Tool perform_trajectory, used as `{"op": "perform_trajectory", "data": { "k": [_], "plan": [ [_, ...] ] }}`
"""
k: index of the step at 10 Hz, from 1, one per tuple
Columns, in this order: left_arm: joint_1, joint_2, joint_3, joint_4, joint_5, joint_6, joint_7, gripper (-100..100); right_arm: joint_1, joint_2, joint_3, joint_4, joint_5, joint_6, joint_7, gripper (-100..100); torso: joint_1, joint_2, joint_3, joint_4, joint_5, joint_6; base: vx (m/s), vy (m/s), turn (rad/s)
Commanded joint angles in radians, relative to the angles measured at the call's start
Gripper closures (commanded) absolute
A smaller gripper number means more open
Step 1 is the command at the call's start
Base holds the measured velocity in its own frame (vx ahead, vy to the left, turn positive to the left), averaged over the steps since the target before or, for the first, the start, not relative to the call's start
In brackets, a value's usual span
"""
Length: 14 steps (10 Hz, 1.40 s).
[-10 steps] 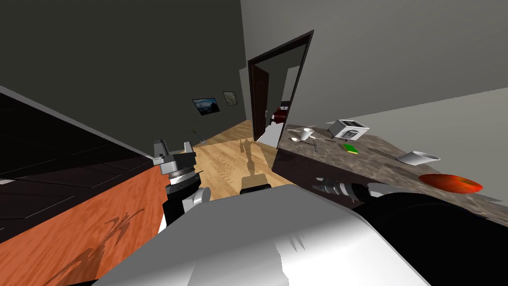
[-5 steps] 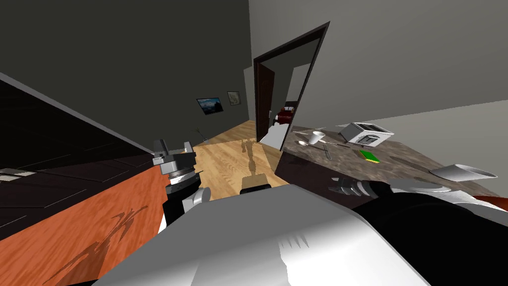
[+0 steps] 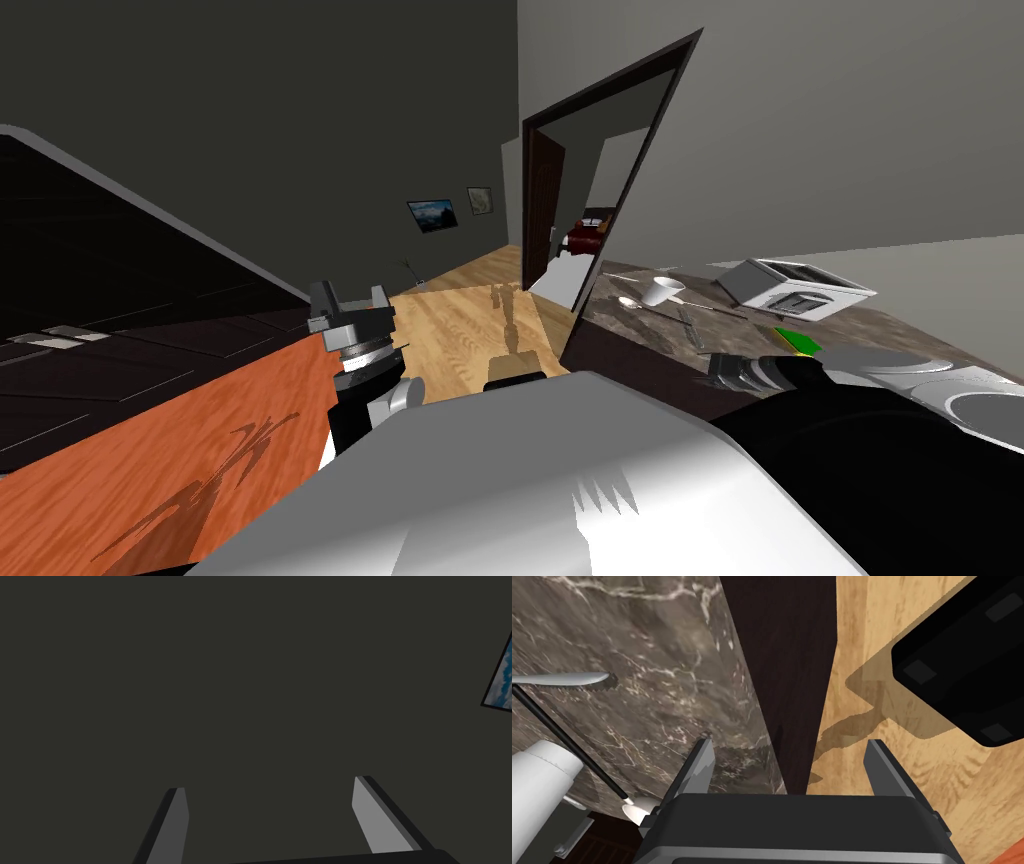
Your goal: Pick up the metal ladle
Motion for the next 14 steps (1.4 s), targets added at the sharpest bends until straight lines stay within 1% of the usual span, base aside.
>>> {"op": "perform_trajectory", "data": {
  "k": [1,2,3,4,5,8,9,10,11,14],
  "plan": [
    [0.0,0.0,0.0,0.0,0.0,0.0,0.0,0,0.0,-0.031,-0.001,0.019,0.015,0.018,0.014,-100,0.0,0.0,0.0,0.0,0.0,0.0,0.294,-0.077,0.103],
    [0.0,0.0,0.0,0.0,0.0,0.0,0.0,0,-0.01,-0.041,0.003,0.031,0.026,0.029,0.021,-100,-0.001,-0.001,-0.001,0.0,0.0,0.0,0.275,-0.107,0.116],
    [0.0,0.0,0.0,0.0,0.0,0.0,0.0,0,-0.01,-0.041,0.003,0.031,0.026,0.029,0.021,-100,-0.003,0.0,0.0,0.0,-0.001,0.0,0.182,-0.088,0.047],
    [0.0,0.0,0.0,0.0,0.0,0.0,0.0,0,-0.027,-0.049,0.01,0.046,0.043,0.048,0.032,-100,-0.002,0.005,0.002,0.001,-0.001,0.001,0.202,-0.114,0.095],
    [0.0,0.0,0.0,0.0,0.0,0.0,0.0,0,-0.027,-0.049,0.01,0.046,0.043,0.048,0.032,-100,-0.003,0.005,0.003,0.001,-0.001,0.0,0.191,-0.136,0.072],
    [0.0,0.0,0.0,0.0,0.0,0.0,0.0,0,-0.046,-0.045,0.021,0.053,0.06,0.069,0.041,-100,-0.002,0.007,0.004,0.001,-0.001,0.001,0.183,-0.097,0.053],
    [0.0,0.0,0.0,0.0,0.0,0.0,0.0,0,-0.041,-0.047,0.018,0.051,0.057,0.064,0.039,-100,-0.002,0.008,0.004,0.002,-0.001,0.001,0.071,-0.043,0.021],
    [0.0,0.0,0.0,0.0,0.0,0.0,0.0,0,-0.042,-0.047,0.018,0.05,0.057,0.066,0.039,0,0.001,0.013,0.007,0.003,0.0,0.001,0.015,-0.009,0.003],
    [0.0,0.0,0.0,0.0,0.0,0.0,0.0,0,-0.026,-0.051,0.016,0.005,0.062,0.094,0.037,-100,0.004,0.017,0.01,0.004,0.0,0.002,0.057,-0.033,-0.176],
    [0.0,0.0,0.0,0.0,0.0,0.0,0.0,0,-0.003,-0.057,0.013,-0.063,0.069,0.137,0.035,-100,0.003,0.016,0.009,0.003,0.0,0.002,0.079,-0.041,-0.135]
  ]
}}
